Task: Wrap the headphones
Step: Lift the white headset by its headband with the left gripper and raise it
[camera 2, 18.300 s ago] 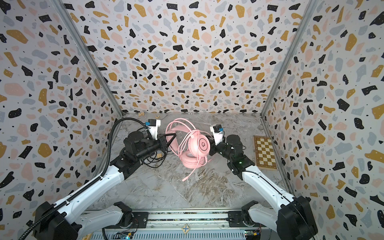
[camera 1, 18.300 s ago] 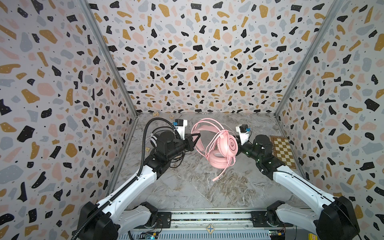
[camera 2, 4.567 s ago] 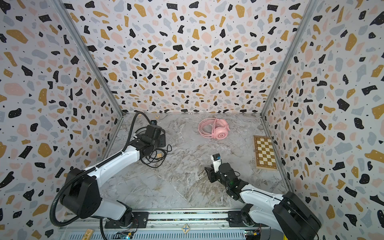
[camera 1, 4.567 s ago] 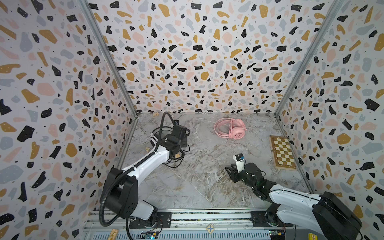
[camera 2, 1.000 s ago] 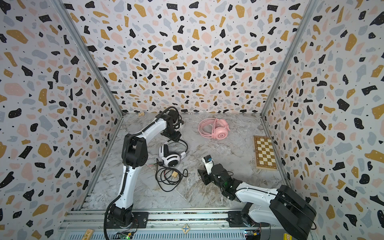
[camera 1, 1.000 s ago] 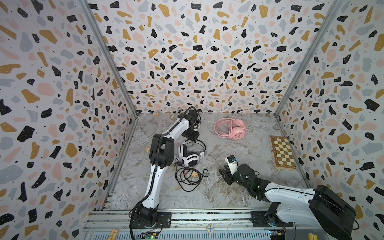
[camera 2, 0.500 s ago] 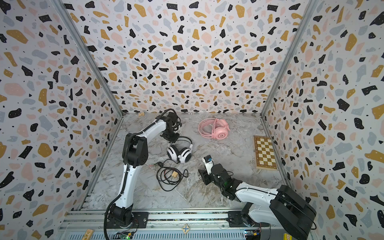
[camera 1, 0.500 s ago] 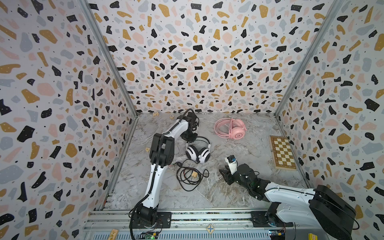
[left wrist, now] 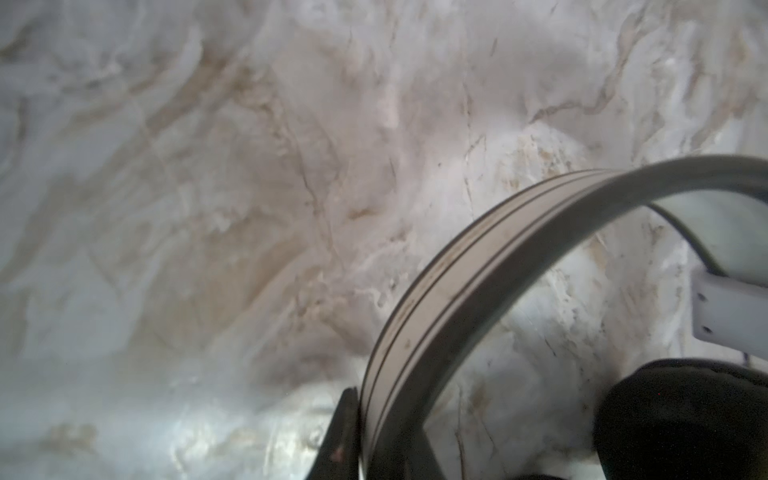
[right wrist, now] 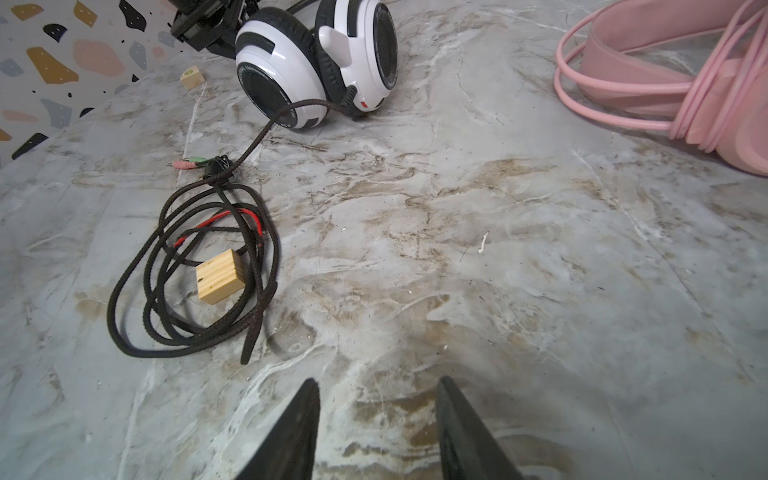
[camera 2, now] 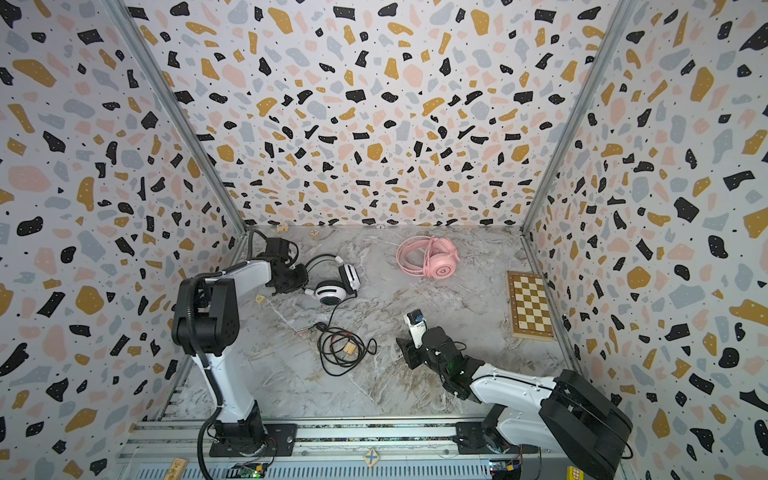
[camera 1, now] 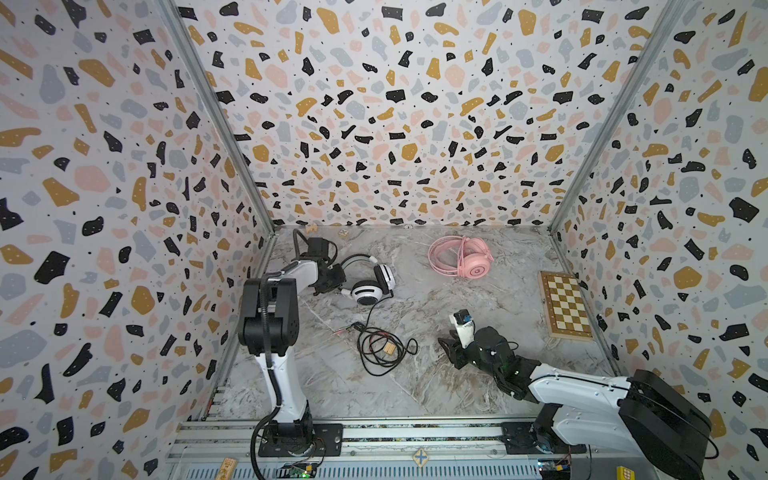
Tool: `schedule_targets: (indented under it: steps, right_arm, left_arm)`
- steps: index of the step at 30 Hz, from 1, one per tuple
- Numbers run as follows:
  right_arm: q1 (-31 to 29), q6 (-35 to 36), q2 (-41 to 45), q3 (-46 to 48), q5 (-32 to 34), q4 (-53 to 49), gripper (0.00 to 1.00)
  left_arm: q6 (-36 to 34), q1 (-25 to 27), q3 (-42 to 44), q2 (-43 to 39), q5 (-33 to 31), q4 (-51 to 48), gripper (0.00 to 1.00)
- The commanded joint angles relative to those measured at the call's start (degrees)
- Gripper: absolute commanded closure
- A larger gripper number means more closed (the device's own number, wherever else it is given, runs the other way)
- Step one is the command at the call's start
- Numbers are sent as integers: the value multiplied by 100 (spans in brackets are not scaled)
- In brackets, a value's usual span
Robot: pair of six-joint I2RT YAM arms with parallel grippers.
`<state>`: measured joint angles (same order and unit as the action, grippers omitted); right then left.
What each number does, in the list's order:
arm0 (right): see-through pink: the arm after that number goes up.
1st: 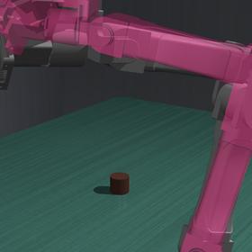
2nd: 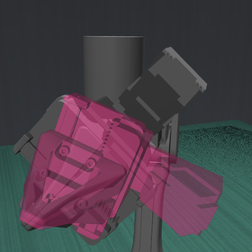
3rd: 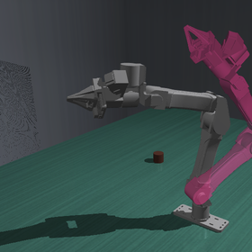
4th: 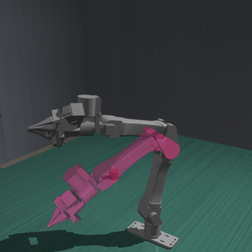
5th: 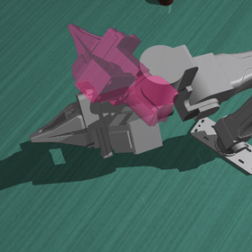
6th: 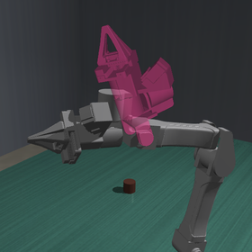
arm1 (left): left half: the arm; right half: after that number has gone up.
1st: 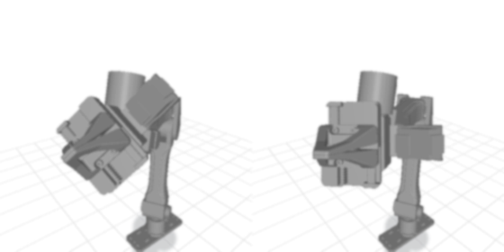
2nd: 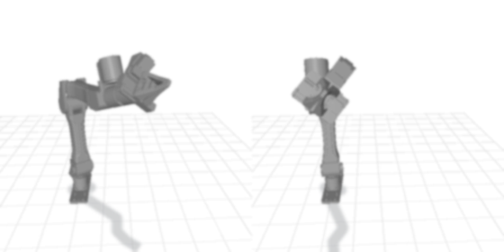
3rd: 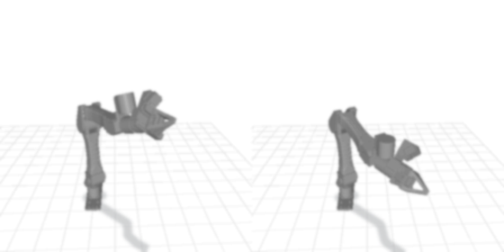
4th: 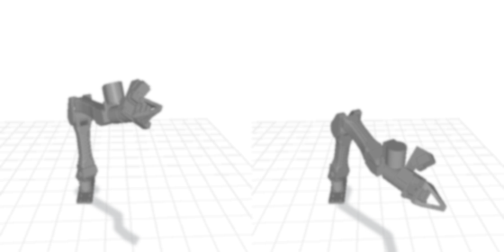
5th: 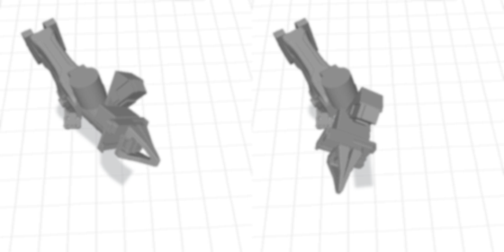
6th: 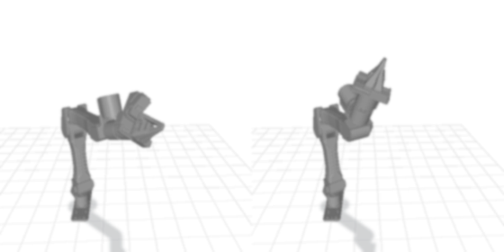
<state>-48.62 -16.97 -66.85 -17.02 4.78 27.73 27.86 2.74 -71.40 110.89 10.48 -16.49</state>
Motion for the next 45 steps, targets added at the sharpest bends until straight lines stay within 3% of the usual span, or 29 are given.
schedule_targets:
  steps: [1,4,7,9,10,12,15,20,28,32,35,41,43,45]
  right_arm:
    - [-25,23,3,-151,63,18,52]
    - [-25,36,-81,-179,124,-30,52]
    - [-25,32,-124,-184,115,5,52]
    - [-25,35,-159,-190,81,17,52]
    - [-25,29,-162,-196,60,22,52]
    - [-20,31,-176,-214,52,22,52]
    - [-25,36,-162,-208,45,29,52]
    - [-25,48,-132,-184,67,20,52]
    - [-33,52,-186,-214,-3,20,52]
    - [-33,49,-161,-218,-3,14,52]
    - [-33,52,-126,-209,24,-16,52]
    - [-33,48,-30,-174,98,-20,52]
    - [-33,48,-53,-184,109,-26,52]
    - [-33,60,-57,-199,128,-54,52]
  left_arm:
    - [1136,269,792,-553,153,1057,72]
    - [1239,253,1209,-944,581,1540,64]
    - [906,244,1141,-1421,97,1269,24]
    - [560,212,880,-1581,-372,854,8]
    - [413,180,754,-1597,-538,734,2]
    - [223,90,505,-1480,-571,609,1]
    - [-87,30,49,-1004,-503,412,5]
    - [-631,58,-1209,212,147,-970,17]
    - [-1201,423,-1968,949,-112,-1923,26]
    - [-1315,523,-2138,1148,-606,-2154,31]
    - [-1388,525,-2194,1250,-752,-2175,42]
    - [-1501,534,-2002,1189,-561,-1832,75]
    - [-1493,542,-1998,1121,-604,-1822,91]
    - [-1463,542,-1870,975,-515,-1593,97]
